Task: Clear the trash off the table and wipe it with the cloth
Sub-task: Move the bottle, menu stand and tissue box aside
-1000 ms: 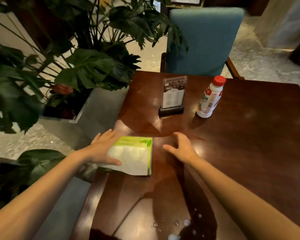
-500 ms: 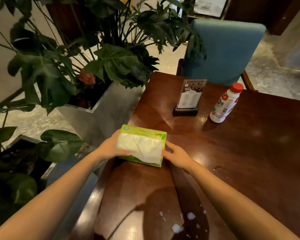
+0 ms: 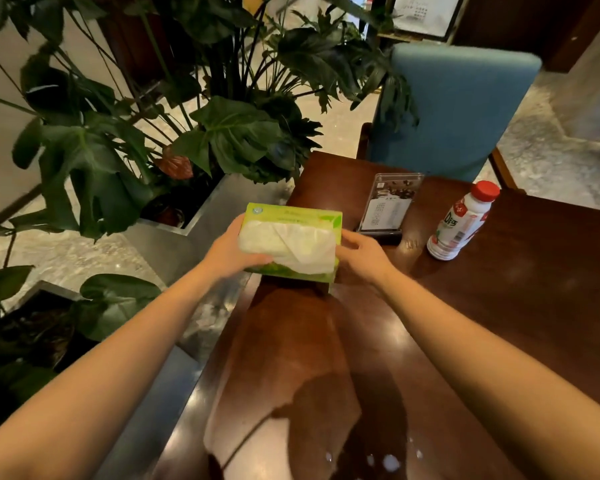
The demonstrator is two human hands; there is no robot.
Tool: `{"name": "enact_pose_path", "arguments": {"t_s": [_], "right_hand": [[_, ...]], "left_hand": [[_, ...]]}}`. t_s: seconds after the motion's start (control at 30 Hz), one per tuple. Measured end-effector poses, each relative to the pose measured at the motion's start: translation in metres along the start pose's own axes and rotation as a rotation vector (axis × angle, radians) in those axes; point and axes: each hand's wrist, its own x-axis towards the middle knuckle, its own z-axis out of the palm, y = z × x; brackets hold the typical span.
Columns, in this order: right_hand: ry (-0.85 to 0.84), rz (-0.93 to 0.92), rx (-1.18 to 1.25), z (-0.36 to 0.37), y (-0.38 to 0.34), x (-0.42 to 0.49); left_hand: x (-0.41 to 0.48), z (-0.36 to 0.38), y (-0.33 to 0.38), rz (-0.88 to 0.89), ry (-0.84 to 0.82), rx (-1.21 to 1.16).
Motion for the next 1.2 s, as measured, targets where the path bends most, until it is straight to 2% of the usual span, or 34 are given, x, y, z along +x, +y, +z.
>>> {"name": "enact_pose_path", "arguments": {"t_s": [0.2,0.43,0.57,0.73,0.97,1.2], "right_hand": [[0.010,0.006,0.066,-0.005,-0.007,0.045],[0.083,0.129,0.227,-0.001,-0.002,0.093],[0.088,0.082,0.093,-0.003,0.016,0.108],[0.181,0.033,-0.111,-0.003,0.024,0.112],[0.228,-0.006,-0.198,-0.002,0.032,0.118],[0.188,0.003,-0.271,-0.005,0.022,0.100]], "left_hand": [[0.056,0.004,-0.004,-0.006,-0.022,0.042],[0.118,0.017,-0.015,-0.008,-0.022,-0.028],[0.138,0.023,-0.020,-0.047,-0.083,-0.075],[0.147,0.034,-0.023,-0.060,-0.100,-0.088],[0.143,0.032,-0.020,-0.082,-0.107,-0.103],[0.131,0.027,-0.006,-0.081,-0.087,-0.052]]}}
